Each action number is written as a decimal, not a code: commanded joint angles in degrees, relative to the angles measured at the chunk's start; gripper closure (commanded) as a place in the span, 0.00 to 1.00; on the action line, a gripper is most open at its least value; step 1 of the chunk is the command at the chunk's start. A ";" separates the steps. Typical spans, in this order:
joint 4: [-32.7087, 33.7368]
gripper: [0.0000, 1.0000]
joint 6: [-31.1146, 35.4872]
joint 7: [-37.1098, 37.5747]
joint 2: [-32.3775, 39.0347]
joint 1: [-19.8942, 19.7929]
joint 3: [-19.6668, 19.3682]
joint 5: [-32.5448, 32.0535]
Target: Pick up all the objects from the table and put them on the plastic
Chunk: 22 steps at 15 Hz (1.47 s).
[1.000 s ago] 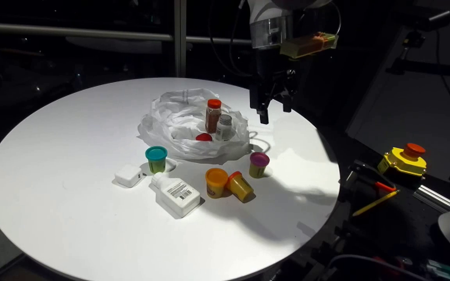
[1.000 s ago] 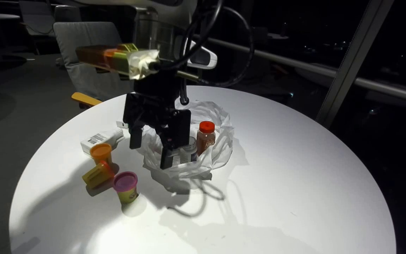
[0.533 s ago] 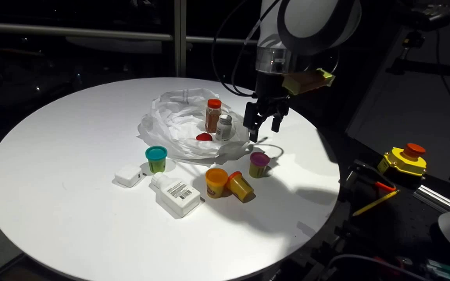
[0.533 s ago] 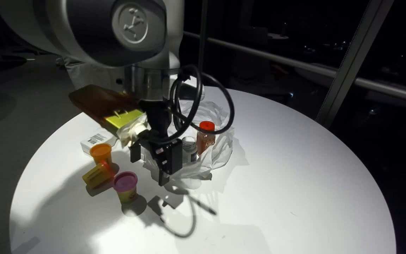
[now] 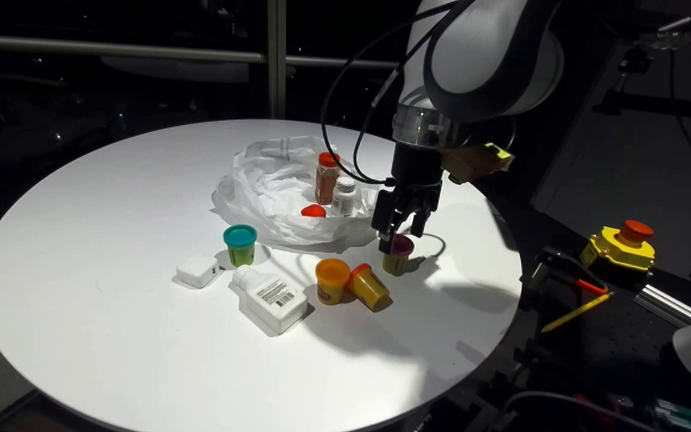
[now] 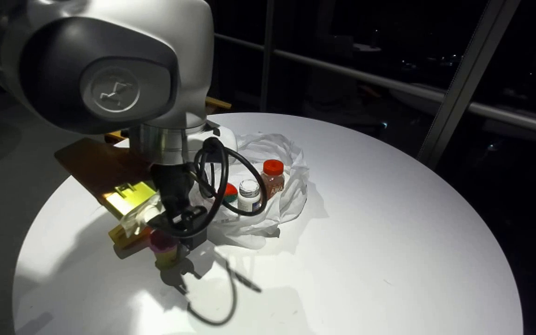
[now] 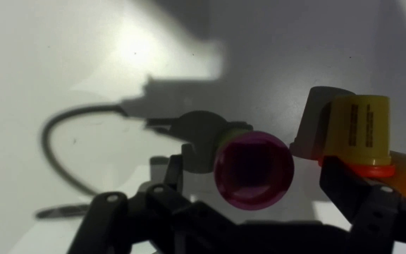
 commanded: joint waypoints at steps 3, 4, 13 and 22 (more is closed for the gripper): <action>-0.55 0.27 4.32 -3.14 1.25 -2.41 2.09 2.45; -0.29 0.34 4.93 -2.82 1.75 -2.44 1.90 2.15; -0.75 0.72 -4.66 17.62 -5.49 10.18 -10.29 -12.70; 15.64 0.72 -15.63 20.64 -5.90 8.17 -6.26 -13.31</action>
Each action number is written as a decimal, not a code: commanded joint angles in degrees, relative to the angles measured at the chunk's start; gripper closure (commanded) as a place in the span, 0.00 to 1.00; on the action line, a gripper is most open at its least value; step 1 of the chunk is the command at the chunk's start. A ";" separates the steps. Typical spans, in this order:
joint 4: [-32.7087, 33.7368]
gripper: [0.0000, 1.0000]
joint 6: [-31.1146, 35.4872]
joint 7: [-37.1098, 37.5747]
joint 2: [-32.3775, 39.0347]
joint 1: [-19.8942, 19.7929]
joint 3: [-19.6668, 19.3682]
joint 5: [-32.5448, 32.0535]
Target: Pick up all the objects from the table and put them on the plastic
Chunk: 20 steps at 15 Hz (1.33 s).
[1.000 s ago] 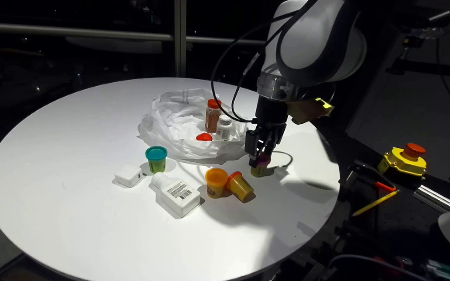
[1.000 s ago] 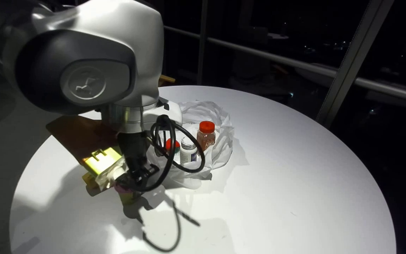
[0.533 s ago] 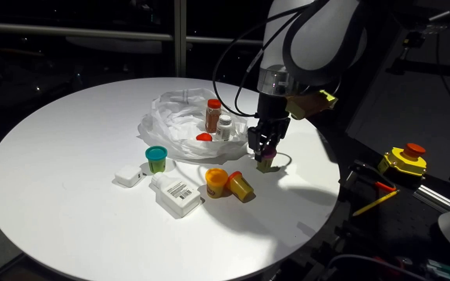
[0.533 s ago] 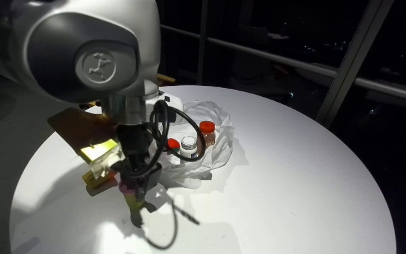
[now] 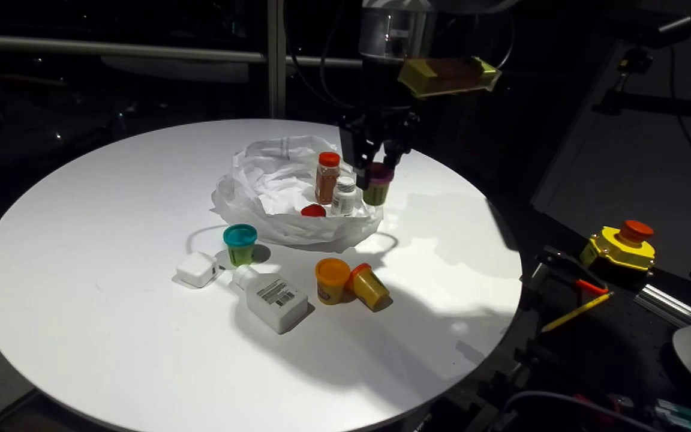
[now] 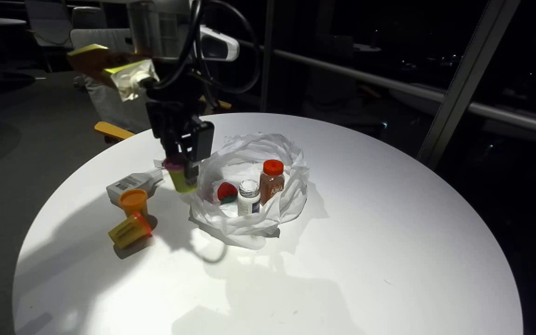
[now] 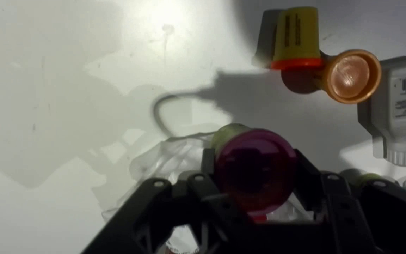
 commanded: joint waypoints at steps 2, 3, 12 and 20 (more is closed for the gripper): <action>10.99 0.72 -1.89 -1.92 5.72 -2.59 1.37 1.51; 13.63 0.72 -2.38 -2.26 7.78 -2.98 1.41 1.89; 35.82 0.72 -6.88 -4.49 27.02 -5.55 1.74 6.00; 45.76 0.72 -5.49 -6.05 36.97 -8.43 2.71 10.68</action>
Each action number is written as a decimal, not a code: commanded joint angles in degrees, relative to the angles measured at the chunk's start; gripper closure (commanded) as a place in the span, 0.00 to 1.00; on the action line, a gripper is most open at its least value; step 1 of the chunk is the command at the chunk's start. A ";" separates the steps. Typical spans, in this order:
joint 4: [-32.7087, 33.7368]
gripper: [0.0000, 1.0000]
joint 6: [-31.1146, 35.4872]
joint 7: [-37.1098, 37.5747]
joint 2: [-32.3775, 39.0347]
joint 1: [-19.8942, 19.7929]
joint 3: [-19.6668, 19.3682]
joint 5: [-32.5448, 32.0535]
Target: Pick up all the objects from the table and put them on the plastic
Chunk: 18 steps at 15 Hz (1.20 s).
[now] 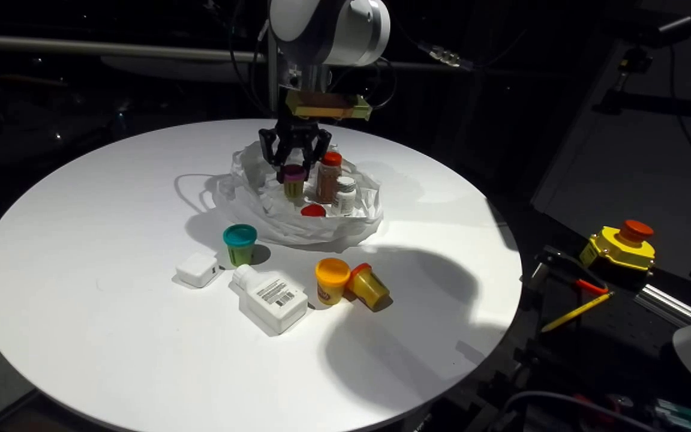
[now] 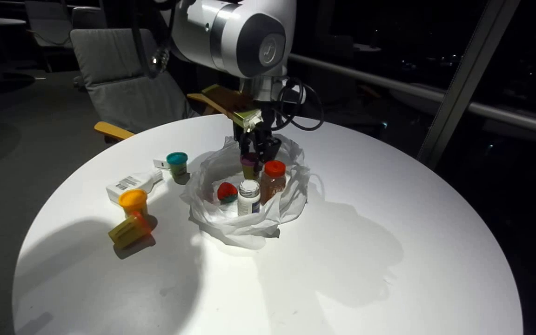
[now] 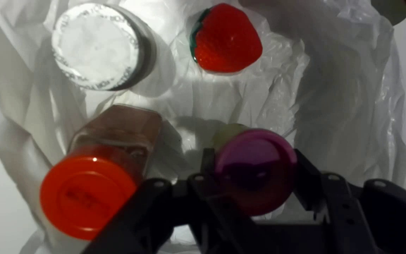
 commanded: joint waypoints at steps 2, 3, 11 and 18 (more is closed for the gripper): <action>4.31 0.21 -0.52 -1.94 3.43 -1.50 1.21 2.30; 3.22 0.19 0.26 -2.14 2.71 -1.29 1.20 2.08; -15.11 0.00 9.27 0.34 -14.57 4.86 0.97 -0.28; -28.80 0.00 3.79 5.69 -25.85 7.55 0.20 -2.19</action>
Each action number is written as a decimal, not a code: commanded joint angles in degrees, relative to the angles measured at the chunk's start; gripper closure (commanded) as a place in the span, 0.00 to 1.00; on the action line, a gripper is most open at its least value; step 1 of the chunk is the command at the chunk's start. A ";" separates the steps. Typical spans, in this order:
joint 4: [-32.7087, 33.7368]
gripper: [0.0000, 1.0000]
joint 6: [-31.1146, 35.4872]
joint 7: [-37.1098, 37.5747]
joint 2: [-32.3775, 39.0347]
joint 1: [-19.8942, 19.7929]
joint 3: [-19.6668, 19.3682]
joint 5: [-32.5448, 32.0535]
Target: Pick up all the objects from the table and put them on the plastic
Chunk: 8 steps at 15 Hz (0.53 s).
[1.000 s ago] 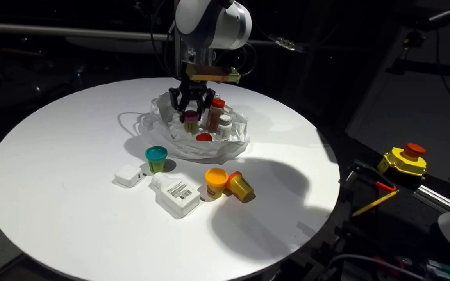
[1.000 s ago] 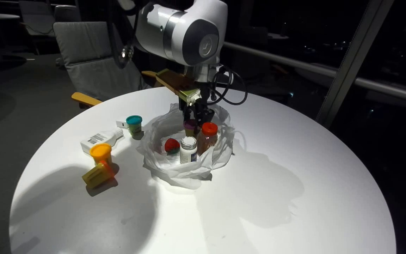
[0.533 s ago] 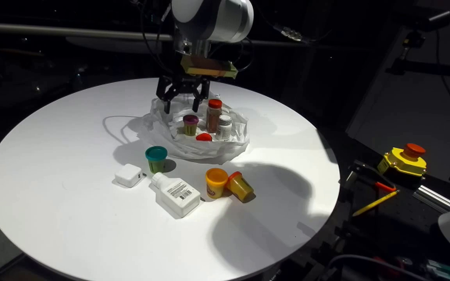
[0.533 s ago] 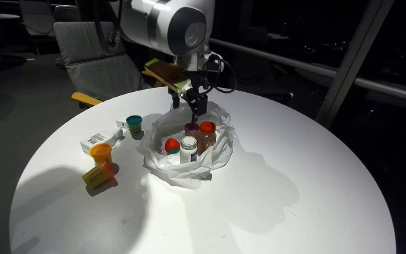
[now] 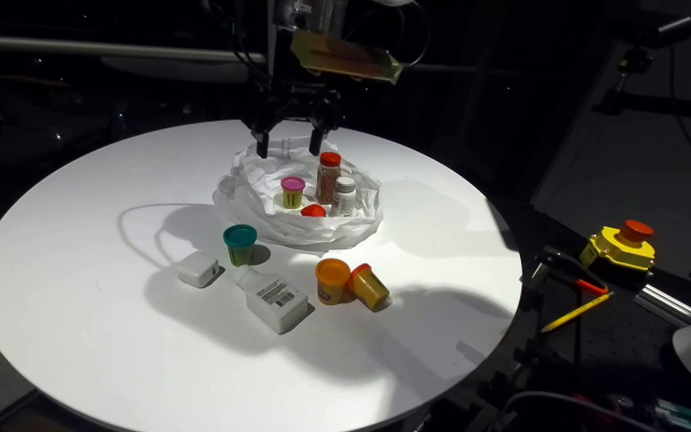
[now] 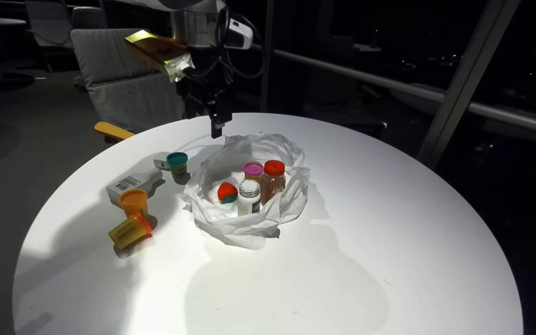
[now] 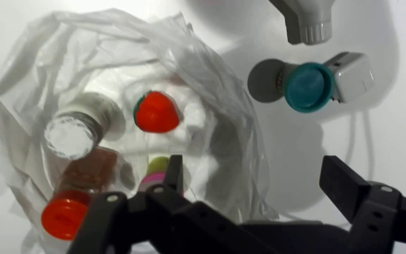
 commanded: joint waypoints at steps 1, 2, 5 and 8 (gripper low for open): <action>-9.03 0.00 -2.10 1.45 -5.71 -0.03 -0.51 -1.72; -10.90 0.00 -2.01 1.42 -6.15 0.08 -0.68 -2.50; -15.20 0.00 -1.38 -0.20 -6.08 0.19 -0.46 -5.17; -19.21 0.00 1.51 -2.48 -5.94 0.25 0.36 -7.53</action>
